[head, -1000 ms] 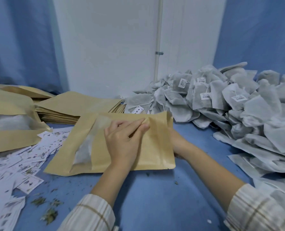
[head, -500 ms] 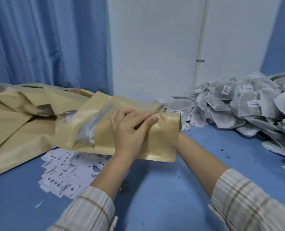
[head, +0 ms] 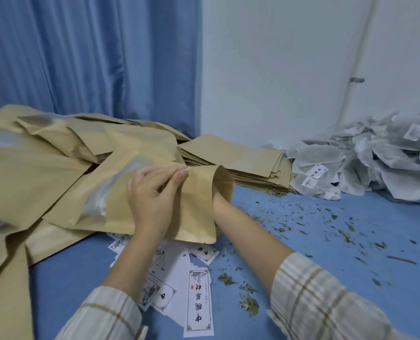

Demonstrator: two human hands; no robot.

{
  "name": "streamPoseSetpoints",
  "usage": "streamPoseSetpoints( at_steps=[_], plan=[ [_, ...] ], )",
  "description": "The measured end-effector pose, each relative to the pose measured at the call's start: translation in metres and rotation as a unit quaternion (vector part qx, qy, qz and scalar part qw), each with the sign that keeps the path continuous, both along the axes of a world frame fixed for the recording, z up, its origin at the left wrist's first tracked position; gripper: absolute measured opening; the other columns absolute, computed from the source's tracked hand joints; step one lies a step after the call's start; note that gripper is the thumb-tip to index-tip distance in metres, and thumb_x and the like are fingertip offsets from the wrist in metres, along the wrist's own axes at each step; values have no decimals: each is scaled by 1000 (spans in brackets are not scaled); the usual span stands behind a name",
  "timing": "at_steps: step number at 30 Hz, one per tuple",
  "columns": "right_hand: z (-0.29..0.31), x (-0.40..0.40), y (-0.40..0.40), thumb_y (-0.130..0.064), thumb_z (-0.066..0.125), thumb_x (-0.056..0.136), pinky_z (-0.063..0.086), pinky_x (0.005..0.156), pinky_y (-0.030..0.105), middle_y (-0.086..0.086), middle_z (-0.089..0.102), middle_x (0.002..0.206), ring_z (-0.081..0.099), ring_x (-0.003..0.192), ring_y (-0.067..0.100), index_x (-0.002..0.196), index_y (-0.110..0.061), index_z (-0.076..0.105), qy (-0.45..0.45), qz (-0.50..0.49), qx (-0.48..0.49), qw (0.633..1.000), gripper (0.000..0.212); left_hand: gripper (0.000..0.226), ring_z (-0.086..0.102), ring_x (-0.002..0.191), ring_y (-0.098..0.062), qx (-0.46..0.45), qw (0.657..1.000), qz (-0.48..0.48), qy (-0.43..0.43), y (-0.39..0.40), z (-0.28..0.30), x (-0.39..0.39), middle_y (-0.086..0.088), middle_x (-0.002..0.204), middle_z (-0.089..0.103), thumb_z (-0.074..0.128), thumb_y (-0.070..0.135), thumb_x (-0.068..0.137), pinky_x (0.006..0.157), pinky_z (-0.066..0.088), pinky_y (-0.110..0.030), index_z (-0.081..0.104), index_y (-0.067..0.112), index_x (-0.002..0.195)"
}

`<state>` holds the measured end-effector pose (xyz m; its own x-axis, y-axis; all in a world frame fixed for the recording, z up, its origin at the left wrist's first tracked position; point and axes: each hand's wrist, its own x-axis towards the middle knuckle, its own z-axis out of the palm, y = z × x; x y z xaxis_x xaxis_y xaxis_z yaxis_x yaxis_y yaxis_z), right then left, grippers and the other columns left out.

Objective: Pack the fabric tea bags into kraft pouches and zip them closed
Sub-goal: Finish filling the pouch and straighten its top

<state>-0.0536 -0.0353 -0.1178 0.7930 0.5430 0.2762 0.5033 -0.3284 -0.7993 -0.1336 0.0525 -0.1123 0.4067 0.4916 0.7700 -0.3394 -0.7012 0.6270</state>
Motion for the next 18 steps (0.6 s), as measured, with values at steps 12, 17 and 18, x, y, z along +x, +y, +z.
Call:
streamPoseSetpoints(
  at_steps=[12, 17, 18],
  plan=[
    [-54, 45, -66, -41, 48, 91, 34, 104, 33, -4, 46, 138, 39, 128, 15, 134, -22, 47, -114, -62, -244, 961, 46, 12, 45, 93, -9, 29, 997, 62, 20, 15, -19, 14, 23, 89, 62, 67, 29, 83, 90, 17, -6, 76, 24, 90],
    [-61, 54, -53, -56, 32, 93, 20, 111, 45, -6, 32, 148, 26, 135, 14, 141, -33, 31, -175, -15, -301, 937, 53, 11, 43, 93, -4, 30, 997, 64, 2, 13, -20, 12, 27, 89, 59, 67, 29, 84, 91, 17, -7, 74, 27, 91],
    [-61, 55, -54, -55, 30, 94, 21, 110, 44, -7, 38, 144, 30, 133, 14, 139, -33, 36, -184, -20, -311, 932, 50, 11, 44, 93, -4, 32, 997, 67, 1, 13, -21, 11, 26, 89, 60, 66, 29, 84, 92, 17, -7, 74, 27, 91]
  ],
)
